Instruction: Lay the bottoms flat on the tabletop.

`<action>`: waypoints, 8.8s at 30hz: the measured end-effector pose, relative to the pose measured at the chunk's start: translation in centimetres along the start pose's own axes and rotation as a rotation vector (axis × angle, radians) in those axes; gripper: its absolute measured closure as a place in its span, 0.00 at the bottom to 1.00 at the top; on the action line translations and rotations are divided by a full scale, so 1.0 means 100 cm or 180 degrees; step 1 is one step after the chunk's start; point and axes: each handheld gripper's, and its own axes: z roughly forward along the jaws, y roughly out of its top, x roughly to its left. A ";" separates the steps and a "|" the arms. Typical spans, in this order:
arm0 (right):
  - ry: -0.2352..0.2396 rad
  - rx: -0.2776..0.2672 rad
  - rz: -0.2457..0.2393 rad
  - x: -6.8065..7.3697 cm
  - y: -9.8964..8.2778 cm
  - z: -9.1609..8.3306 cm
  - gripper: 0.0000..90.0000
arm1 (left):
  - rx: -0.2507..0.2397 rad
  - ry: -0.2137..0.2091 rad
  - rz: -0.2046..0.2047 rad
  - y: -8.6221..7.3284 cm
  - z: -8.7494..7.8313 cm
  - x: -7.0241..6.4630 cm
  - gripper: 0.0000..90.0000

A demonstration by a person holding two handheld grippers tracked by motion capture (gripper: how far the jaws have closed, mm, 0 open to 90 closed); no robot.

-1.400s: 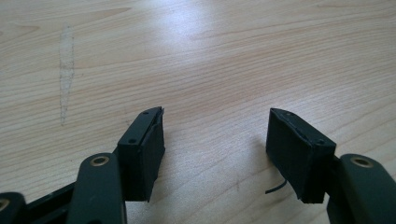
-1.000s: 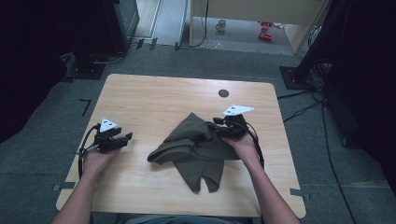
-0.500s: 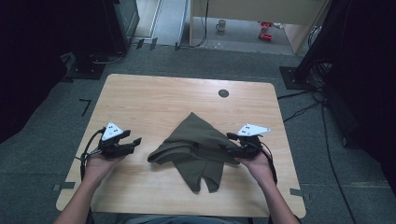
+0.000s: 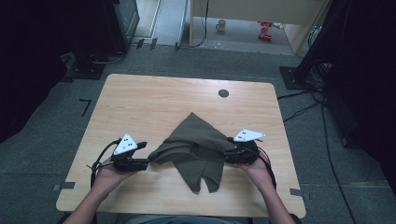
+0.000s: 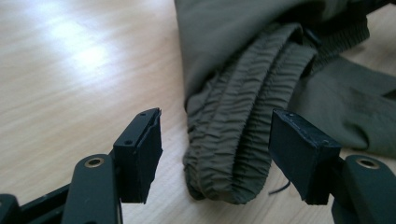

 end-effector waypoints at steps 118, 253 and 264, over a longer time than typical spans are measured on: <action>0.0241 -0.0060 0.0286 0.021 0.198 0.106 0.88 | -0.0233 -0.0030 -0.0460 0.017 0.013 0.050 0.57; 0.0275 -0.0228 -0.0138 0.093 0.087 0.087 0.99 | -0.0067 0.0345 -0.0619 0.008 0.019 0.066 0.56; -0.0184 -0.0383 0.0189 0.016 0.085 0.029 0.99 | 0.0012 0.0056 -0.0409 0.033 0.053 0.041 0.63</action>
